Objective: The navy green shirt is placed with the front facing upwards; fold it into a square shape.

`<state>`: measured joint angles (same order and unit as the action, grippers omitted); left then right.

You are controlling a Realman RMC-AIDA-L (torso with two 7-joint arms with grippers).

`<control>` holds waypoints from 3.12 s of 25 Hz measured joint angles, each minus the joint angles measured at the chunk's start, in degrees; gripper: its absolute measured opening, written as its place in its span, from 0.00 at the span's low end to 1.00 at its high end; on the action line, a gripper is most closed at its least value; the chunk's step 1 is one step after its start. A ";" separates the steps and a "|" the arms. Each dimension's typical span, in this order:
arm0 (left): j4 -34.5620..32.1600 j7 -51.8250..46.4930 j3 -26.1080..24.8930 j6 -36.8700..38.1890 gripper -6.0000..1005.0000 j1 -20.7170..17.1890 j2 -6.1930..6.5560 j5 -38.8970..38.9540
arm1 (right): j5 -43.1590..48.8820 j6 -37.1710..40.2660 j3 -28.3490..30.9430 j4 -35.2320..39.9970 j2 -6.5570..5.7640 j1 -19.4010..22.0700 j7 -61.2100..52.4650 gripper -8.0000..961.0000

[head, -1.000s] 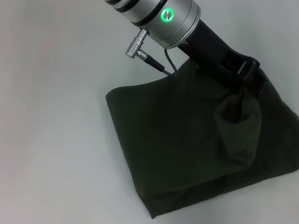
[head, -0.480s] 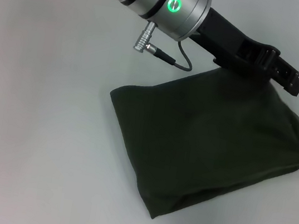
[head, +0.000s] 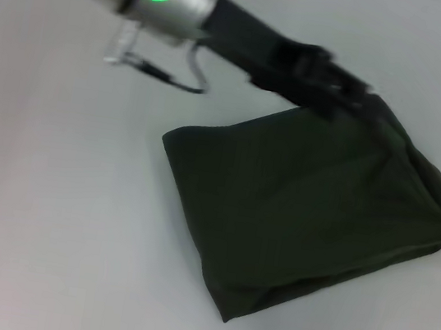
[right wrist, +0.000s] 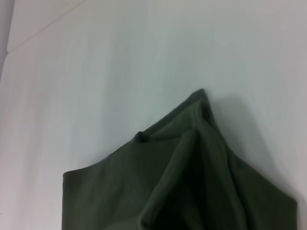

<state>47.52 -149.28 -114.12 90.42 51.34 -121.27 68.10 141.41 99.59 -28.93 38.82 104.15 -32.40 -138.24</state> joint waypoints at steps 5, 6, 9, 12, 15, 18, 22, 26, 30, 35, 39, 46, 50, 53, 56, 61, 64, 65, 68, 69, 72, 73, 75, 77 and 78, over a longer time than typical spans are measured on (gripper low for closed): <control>4.56 -0.69 -6.29 6.74 0.64 -8.10 3.11 -0.01 | 0.01 0.52 -2.45 0.44 -0.57 -2.20 -0.01 0.69; 4.82 -1.06 -7.69 7.75 0.64 -9.35 3.76 -0.02 | 0.01 0.54 -3.43 0.54 -0.71 -2.95 -0.01 0.69; 5.59 -2.69 -12.06 10.71 0.64 -13.04 5.69 -0.01 | 0.00 0.52 -6.42 1.78 -0.69 -5.22 0.25 0.69; 6.51 -3.83 -13.59 12.97 0.64 -15.94 6.90 -0.01 | 0.00 0.18 -9.07 4.90 0.18 -6.93 0.44 0.69; 7.40 -4.69 -13.91 15.69 0.63 -19.20 7.73 -0.19 | 0.00 0.02 -10.22 6.79 1.07 -8.23 0.39 0.69; 7.40 -4.57 -15.33 17.71 0.63 -21.46 7.87 -0.65 | 0.00 -0.34 -10.81 6.84 1.88 -9.20 0.37 0.69; 7.43 -3.89 -18.48 18.49 0.63 -23.39 7.57 -0.72 | 0.01 -1.04 -12.74 6.19 2.97 -9.66 0.15 0.69; 7.01 -2.92 -21.42 18.56 0.63 -24.11 7.58 -0.49 | 0.76 -1.65 -15.84 5.86 3.69 -9.05 0.22 0.69; 6.35 -2.24 -22.52 18.31 0.63 -24.11 7.38 -0.37 | 3.55 -2.29 -16.54 5.85 4.15 -8.54 1.48 0.69; 5.80 -2.01 -22.60 17.98 0.63 -23.87 6.99 -0.56 | 3.85 -3.33 -16.59 5.79 4.74 -8.09 3.91 0.69; 4.71 -1.64 -22.63 17.67 0.63 -23.61 6.86 -0.41 | 3.43 -5.55 -16.16 6.08 4.78 -8.09 4.31 0.69; 4.69 -1.58 -22.64 17.33 0.63 -23.47 6.50 -0.39 | 2.52 -6.68 -15.26 5.04 5.45 -9.65 3.08 0.69; 4.69 -1.42 -22.64 17.27 0.63 -23.36 6.49 -0.47 | 2.41 -5.32 -15.00 4.50 5.51 -10.34 0.41 0.69; 4.64 -1.10 -22.64 17.09 0.63 -23.35 6.49 -0.61 | 1.61 -3.92 -14.25 4.35 5.50 -10.36 -0.26 0.69; 4.09 -0.76 -22.64 16.68 0.63 -23.16 6.49 -0.64 | 1.27 -4.29 -13.27 4.11 5.17 -10.00 -1.75 0.69; 2.78 -0.01 -22.34 16.25 0.63 -22.72 6.49 -0.67 | 1.09 -5.90 -10.72 1.76 5.05 -9.76 -2.27 0.69; 2.66 0.03 -22.29 16.24 0.63 -22.60 6.43 -0.69 | 1.03 -6.70 -10.56 0.87 5.32 -9.76 -2.22 0.69; 2.66 0.04 -22.34 16.24 0.63 -22.59 6.40 -0.69 | 1.03 -7.13 -10.64 0.68 5.47 -9.76 -2.25 0.69; 2.66 0.04 -22.49 16.24 0.63 -22.61 6.34 -0.69 | 1.14 -9.15 -10.85 -0.12 5.85 -9.77 -2.59 0.69; 2.66 0.04 -22.62 16.25 0.63 -22.72 6.27 -0.69 | 1.21 -9.93 -10.87 -0.75 5.94 -9.83 -2.71 0.69; 2.67 0.04 -22.63 16.25 0.63 -22.75 6.22 -0.69 | 1.23 -11.73 -10.88 -2.21 6.06 -10.13 -2.79 0.69; 2.67 0.04 -22.57 16.25 0.63 -22.72 6.18 -0.69 | 1.21 -12.35 -10.87 -2.42 6.13 -10.19 -2.79 0.69; 2.67 0.04 -22.41 16.24 0.63 -22.62 6.11 -0.69 | 0.98 -13.21 -10.67 -2.51 6.45 -10.23 -2.67 0.69; 2.67 0.06 -22.35 16.19 0.63 -22.58 6.05 -0.69 | 0.79 -13.71 -10.53 -2.52 6.79 -10.27 -2.47 0.69; 2.67 0.08 -22.31 16.16 0.63 -22.57 5.99 -0.69 | 0.77 -13.86 -10.51 -2.52 6.91 -10.29 -2.43 0.69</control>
<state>50.19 -149.20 -136.43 106.58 28.77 -115.28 67.41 142.18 85.73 -39.45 36.29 111.05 -42.70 -140.67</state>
